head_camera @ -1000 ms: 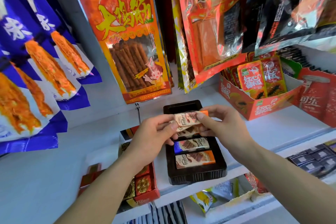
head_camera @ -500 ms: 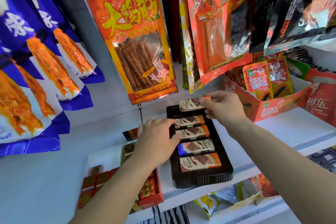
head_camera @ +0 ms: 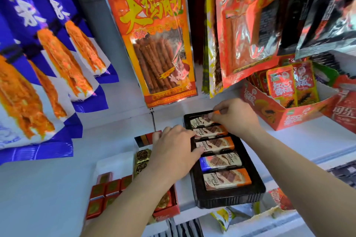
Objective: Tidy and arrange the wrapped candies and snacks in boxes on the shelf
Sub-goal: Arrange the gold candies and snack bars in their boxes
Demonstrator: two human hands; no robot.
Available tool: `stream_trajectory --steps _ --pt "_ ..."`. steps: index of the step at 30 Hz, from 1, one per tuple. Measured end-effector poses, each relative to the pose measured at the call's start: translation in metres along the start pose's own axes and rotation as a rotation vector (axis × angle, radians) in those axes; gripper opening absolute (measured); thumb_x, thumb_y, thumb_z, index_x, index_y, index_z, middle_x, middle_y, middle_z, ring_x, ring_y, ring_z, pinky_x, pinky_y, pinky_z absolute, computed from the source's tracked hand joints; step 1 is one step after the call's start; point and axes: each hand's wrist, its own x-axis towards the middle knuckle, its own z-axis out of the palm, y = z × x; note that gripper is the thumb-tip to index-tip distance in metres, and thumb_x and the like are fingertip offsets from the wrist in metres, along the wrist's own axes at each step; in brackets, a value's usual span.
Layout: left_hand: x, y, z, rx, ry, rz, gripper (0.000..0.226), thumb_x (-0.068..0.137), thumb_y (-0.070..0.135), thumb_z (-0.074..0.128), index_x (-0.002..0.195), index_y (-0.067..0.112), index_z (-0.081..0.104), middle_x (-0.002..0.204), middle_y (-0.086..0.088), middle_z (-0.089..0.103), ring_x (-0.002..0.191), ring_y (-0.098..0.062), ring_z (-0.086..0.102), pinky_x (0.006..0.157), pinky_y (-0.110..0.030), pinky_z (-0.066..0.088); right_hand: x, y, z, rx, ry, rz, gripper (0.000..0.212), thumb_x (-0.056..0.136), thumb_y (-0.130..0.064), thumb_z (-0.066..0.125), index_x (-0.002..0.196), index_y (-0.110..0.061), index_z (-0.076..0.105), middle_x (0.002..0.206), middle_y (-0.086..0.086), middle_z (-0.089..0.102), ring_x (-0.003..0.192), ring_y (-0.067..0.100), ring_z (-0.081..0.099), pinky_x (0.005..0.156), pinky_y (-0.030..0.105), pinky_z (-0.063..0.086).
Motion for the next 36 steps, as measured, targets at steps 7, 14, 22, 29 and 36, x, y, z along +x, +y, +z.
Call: stream_trajectory --steps 7,14,22,29,36 --pt "-0.001 -0.001 0.001 0.015 0.012 0.016 0.055 0.093 0.06 0.049 0.142 0.037 0.047 0.136 0.008 0.051 0.129 -0.018 0.042 0.104 -0.043 0.027 0.001 0.002 0.012 -0.07 0.06 -0.099 0.01 0.08 -0.025 0.074 0.085 -0.032 0.072 0.093 -0.004 0.067 0.092 0.021 0.064 0.069 0.028 0.048" --pt "-0.002 0.0 0.0 0.056 0.021 0.032 0.053 0.095 0.06 0.043 0.142 0.036 0.046 0.137 0.008 0.051 0.129 -0.017 0.041 0.103 -0.042 0.025 -0.01 0.004 0.001 -0.399 -0.097 -0.301 0.034 0.096 -0.046 0.043 0.101 -0.036 0.076 0.117 -0.009 0.064 0.105 0.026 0.047 0.088 0.04 0.045" --pt "-0.073 -0.027 -0.033 -0.15 0.12 -0.062 0.063 0.096 0.059 0.042 0.152 0.037 0.025 0.157 0.014 0.029 0.144 -0.013 0.022 0.117 -0.042 0.022 -0.099 -0.022 -0.02 -0.288 -0.034 -0.219 0.031 0.094 -0.047 0.048 0.115 -0.031 0.065 0.12 -0.004 0.056 0.114 0.026 0.049 0.096 0.042 0.044" --pt "-0.149 -0.099 -0.033 -0.245 0.04 -0.498 0.104 0.068 0.085 0.053 0.152 0.029 0.025 0.151 -0.003 0.039 0.138 -0.031 0.031 0.11 -0.049 0.035 -0.175 -0.037 -0.037 -0.32 -0.207 0.112 0.103 0.065 -0.088 0.051 0.147 -0.031 0.027 0.157 0.005 0.017 0.141 0.037 0.022 0.107 0.052 0.035" --pt "-0.159 -0.099 -0.01 -0.297 -0.046 -0.418 0.103 0.055 0.087 0.063 0.137 0.029 0.038 0.131 -0.001 0.053 0.124 -0.026 0.043 0.103 -0.042 0.04 -0.186 -0.036 -0.015 -0.398 -0.196 0.185 0.121 0.049 -0.099 0.041 0.141 -0.02 0.031 0.139 0.012 0.044 0.128 0.037 0.043 0.101 0.052 0.042"
